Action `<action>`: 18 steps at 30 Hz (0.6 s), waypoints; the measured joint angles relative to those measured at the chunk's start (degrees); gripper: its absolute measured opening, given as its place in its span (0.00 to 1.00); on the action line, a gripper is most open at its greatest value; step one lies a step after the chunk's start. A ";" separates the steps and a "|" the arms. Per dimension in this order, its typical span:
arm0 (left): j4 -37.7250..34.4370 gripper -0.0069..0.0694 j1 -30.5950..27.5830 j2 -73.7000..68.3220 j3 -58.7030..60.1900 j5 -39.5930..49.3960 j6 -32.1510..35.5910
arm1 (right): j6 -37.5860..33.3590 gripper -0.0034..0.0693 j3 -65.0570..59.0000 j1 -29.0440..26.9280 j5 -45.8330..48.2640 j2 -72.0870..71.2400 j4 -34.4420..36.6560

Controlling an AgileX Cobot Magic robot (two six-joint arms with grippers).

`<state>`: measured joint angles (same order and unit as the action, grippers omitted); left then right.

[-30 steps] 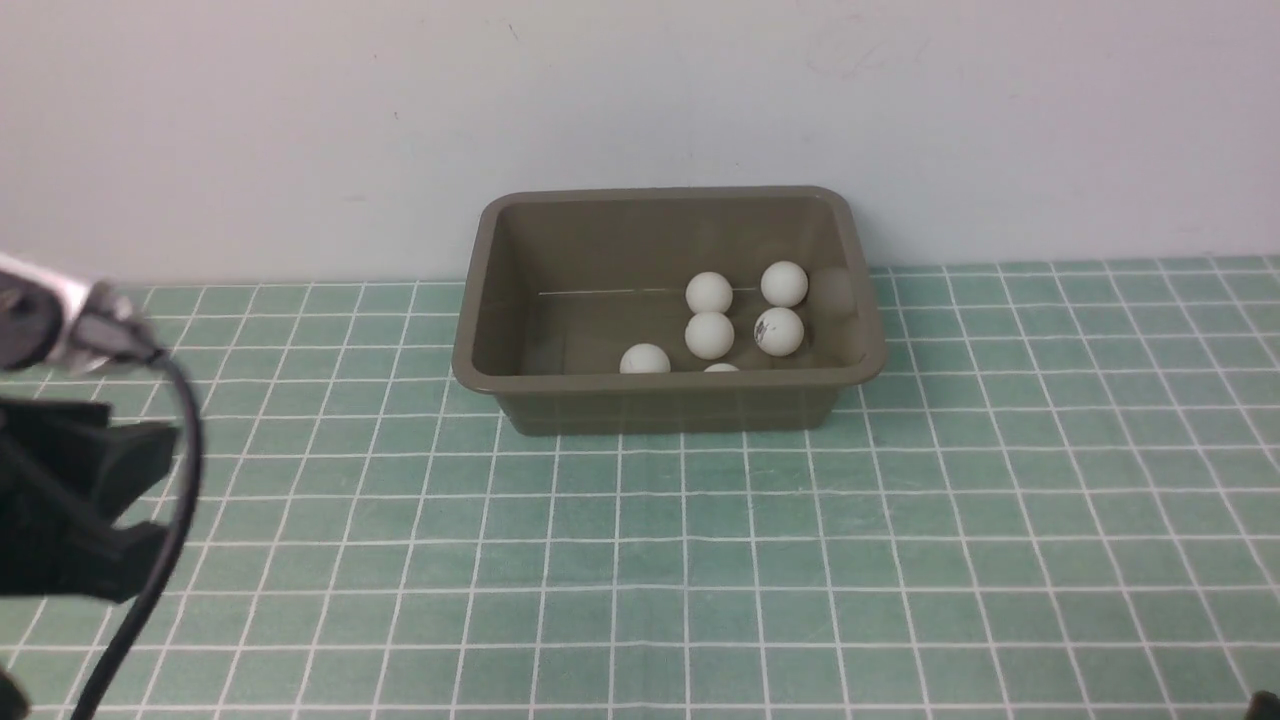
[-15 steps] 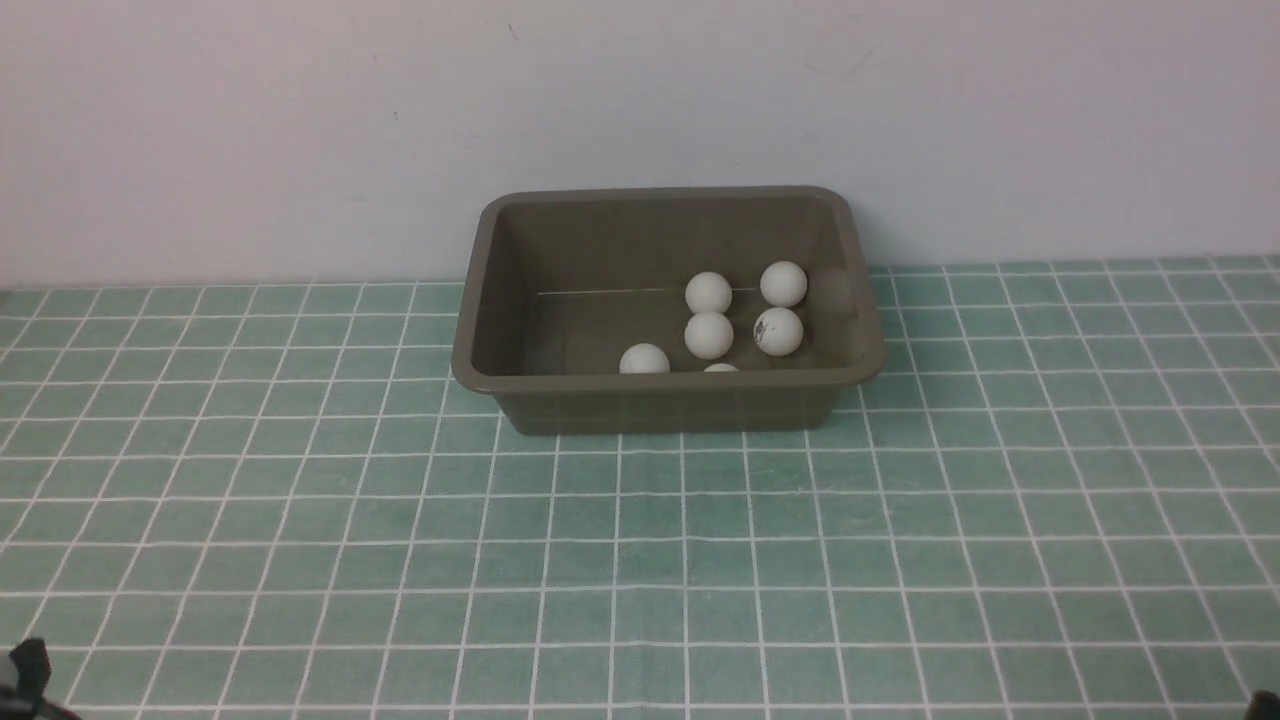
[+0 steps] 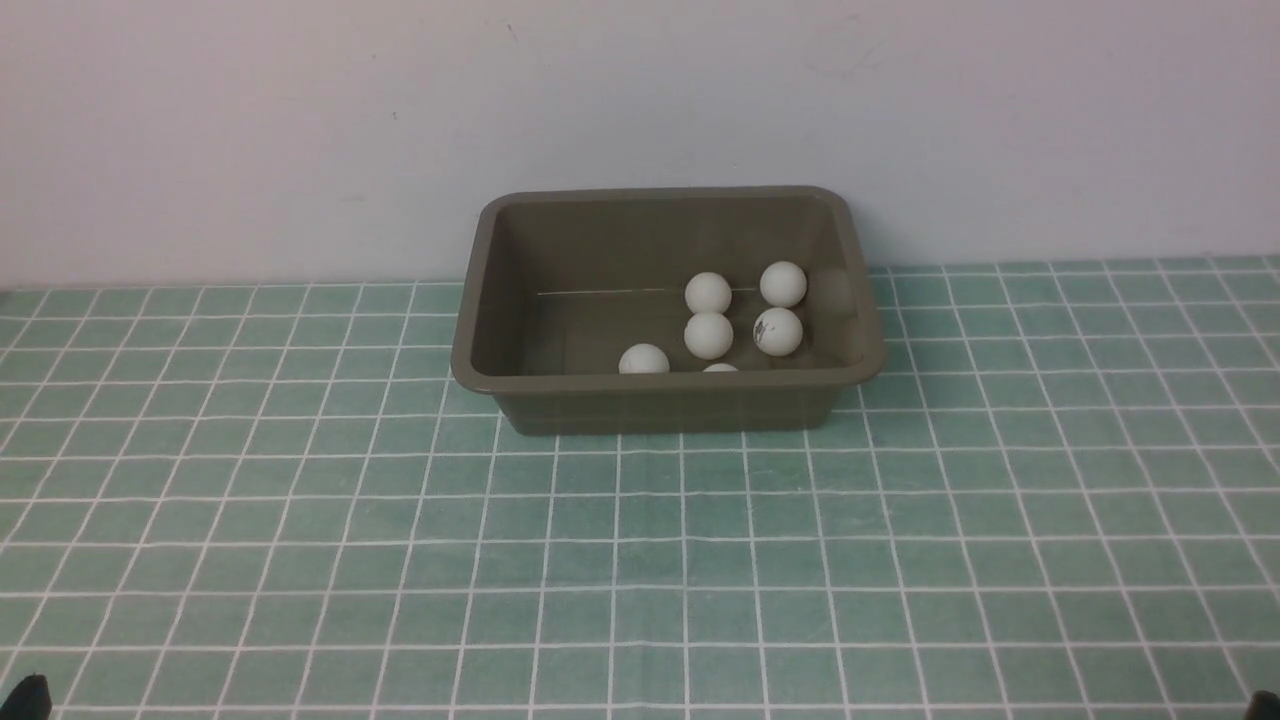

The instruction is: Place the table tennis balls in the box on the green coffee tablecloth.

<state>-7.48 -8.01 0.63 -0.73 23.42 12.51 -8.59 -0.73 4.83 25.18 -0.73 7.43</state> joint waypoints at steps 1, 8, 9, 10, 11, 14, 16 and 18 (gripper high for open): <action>0.10 0.41 0.00 0.00 0.56 0.33 0.00 | 0.00 0.68 0.00 0.00 0.00 0.00 0.00; 0.24 0.41 0.00 0.00 1.82 0.68 -0.18 | 0.00 0.68 -0.02 0.00 -0.07 0.00 0.00; 0.24 0.41 0.00 0.00 1.82 0.63 -0.18 | 0.00 0.68 -0.02 0.00 -0.07 0.00 0.00; 0.24 0.41 0.00 0.00 1.82 0.63 -0.18 | 0.00 0.68 -0.02 0.00 -0.07 0.00 0.00; 0.24 0.41 0.00 0.00 1.82 0.63 -0.18 | 0.00 0.68 -0.02 0.00 -0.07 0.00 0.00; 0.24 0.41 0.00 0.00 1.82 0.63 -0.18 | 0.00 0.68 -0.02 0.00 -0.07 0.00 0.00; 0.24 0.41 0.00 0.00 1.82 0.63 -0.18 | 0.00 0.68 -0.02 0.00 -0.07 0.00 0.00; 0.24 0.41 0.00 0.00 1.82 0.58 -0.18 | 0.00 0.68 -0.02 0.00 -0.07 0.00 0.00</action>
<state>-7.24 -8.01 0.63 1.09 24.00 12.33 -8.59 -0.75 4.83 25.12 -0.73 7.43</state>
